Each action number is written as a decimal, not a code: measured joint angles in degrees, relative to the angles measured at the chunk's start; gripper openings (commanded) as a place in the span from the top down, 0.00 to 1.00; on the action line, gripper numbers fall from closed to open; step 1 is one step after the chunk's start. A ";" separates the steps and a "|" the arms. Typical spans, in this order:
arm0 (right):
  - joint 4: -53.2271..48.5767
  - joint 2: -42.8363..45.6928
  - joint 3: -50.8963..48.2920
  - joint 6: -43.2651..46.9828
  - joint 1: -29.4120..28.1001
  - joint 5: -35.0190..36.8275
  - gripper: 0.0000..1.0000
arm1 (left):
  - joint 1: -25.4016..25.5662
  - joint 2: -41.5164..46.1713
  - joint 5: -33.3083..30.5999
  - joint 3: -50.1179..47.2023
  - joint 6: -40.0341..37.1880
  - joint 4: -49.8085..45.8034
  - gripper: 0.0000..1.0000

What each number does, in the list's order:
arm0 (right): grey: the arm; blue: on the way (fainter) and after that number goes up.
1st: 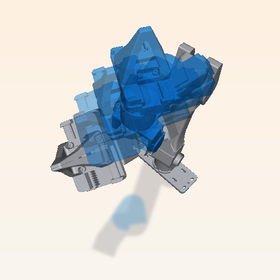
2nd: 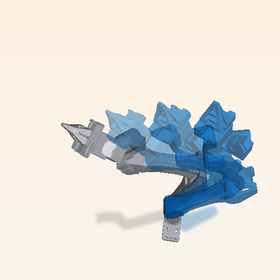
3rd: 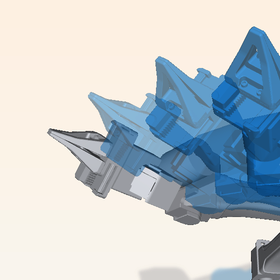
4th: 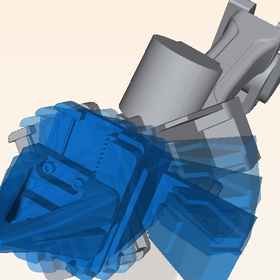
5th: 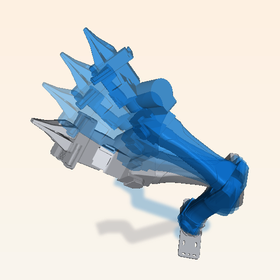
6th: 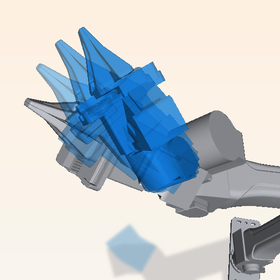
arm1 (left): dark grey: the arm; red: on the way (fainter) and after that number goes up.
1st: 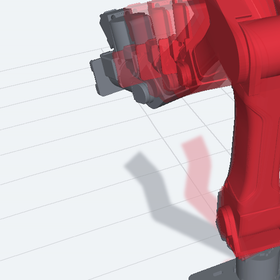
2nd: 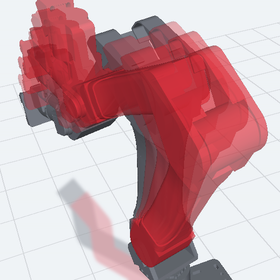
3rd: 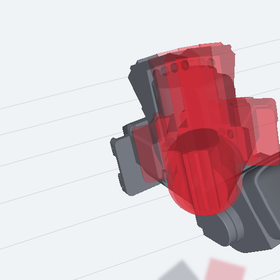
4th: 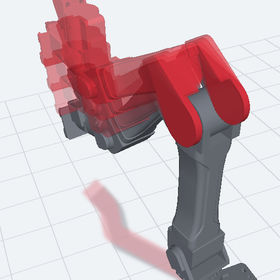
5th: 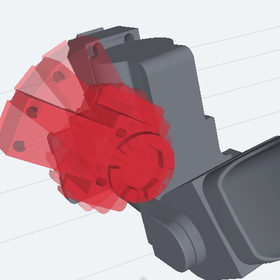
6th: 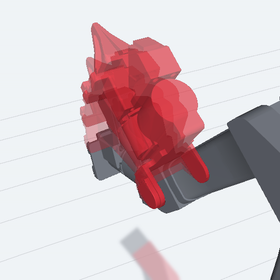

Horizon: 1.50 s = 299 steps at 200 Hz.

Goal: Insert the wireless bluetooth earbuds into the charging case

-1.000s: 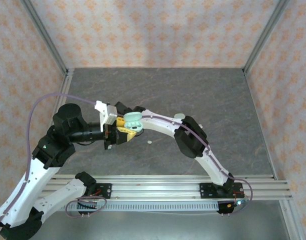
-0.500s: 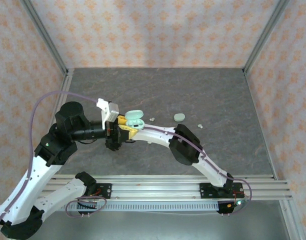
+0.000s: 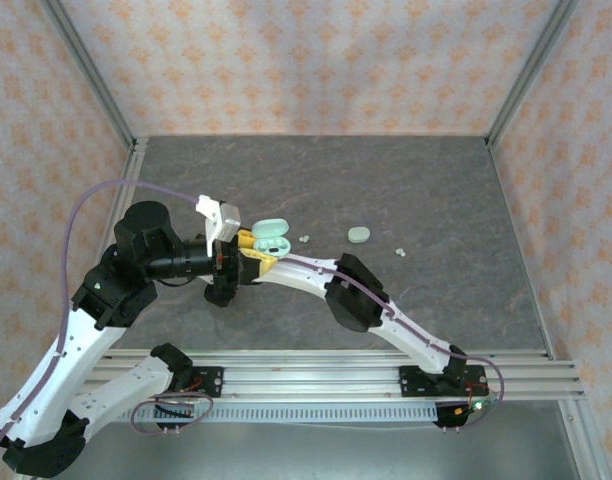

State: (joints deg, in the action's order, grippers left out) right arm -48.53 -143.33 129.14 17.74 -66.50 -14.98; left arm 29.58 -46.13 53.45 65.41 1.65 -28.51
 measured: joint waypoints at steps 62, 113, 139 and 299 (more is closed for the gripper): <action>-1.68 -0.81 1.09 1.20 0.00 -0.04 0.51 | 0.00 -0.46 0.00 0.00 0.00 0.83 1.00; -1.62 -2.73 2.89 1.44 0.00 -0.09 0.50 | 0.00 -0.52 0.00 0.00 0.00 0.92 1.00; -1.62 -3.19 3.54 1.64 0.00 -0.15 0.50 | 0.00 -0.52 0.00 0.00 0.00 0.92 1.00; 1.55 1.92 -5.95 -16.72 5.55 -5.20 0.77 | 0.00 -0.52 -0.02 0.00 0.00 0.94 1.00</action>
State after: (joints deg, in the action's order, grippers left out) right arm -46.98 -141.40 123.20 1.02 -60.95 -20.18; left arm 29.58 -46.65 53.43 65.41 1.65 -27.57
